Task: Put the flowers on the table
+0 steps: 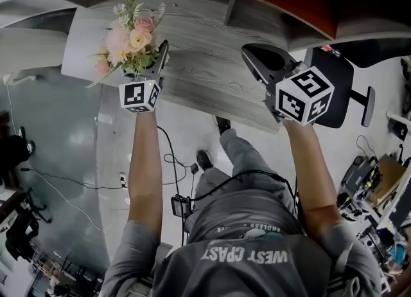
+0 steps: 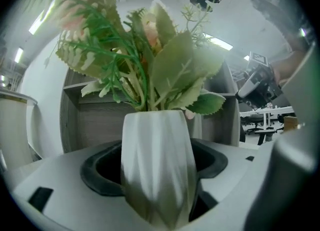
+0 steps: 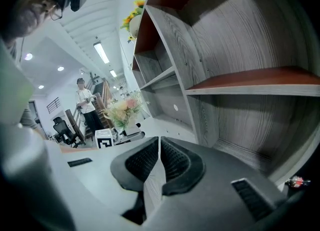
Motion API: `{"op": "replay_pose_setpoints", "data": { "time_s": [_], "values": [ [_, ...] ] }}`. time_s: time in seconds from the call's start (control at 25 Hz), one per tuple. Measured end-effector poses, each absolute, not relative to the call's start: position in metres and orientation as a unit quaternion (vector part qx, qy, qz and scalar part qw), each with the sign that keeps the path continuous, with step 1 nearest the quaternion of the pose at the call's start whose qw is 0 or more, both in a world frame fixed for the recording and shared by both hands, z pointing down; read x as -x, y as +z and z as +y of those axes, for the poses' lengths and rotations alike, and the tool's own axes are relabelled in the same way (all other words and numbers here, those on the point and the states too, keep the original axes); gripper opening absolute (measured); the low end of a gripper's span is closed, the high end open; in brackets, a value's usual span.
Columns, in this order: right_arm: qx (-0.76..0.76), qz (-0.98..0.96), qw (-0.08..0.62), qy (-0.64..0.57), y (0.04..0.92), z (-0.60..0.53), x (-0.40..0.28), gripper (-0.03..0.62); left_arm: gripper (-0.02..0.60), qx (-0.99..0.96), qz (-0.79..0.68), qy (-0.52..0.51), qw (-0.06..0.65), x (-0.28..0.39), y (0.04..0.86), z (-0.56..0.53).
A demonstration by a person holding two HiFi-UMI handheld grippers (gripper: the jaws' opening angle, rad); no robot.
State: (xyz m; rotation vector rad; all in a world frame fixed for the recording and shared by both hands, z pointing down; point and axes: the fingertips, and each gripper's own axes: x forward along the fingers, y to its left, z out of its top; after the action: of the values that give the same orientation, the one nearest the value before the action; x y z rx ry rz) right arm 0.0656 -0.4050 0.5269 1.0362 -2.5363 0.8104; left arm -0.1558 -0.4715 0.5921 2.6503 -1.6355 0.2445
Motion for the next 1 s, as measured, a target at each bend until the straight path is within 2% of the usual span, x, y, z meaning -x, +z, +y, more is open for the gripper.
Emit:
{"op": "replay_pose_setpoints", "data": {
  "time_s": [0.28,1.0],
  "values": [
    [-0.357,-0.878,0.144,0.283,0.528,-0.397,-0.06,0.032,0.402,-0.85,-0.522,0.073,0.018,0.156,0.595,-0.461],
    [-0.357,-0.884,0.134,0.271,0.51,-0.383,-0.039,0.032,0.402,-0.857,-0.507,0.092,0.014,0.17,0.584,-0.42]
  ]
}}
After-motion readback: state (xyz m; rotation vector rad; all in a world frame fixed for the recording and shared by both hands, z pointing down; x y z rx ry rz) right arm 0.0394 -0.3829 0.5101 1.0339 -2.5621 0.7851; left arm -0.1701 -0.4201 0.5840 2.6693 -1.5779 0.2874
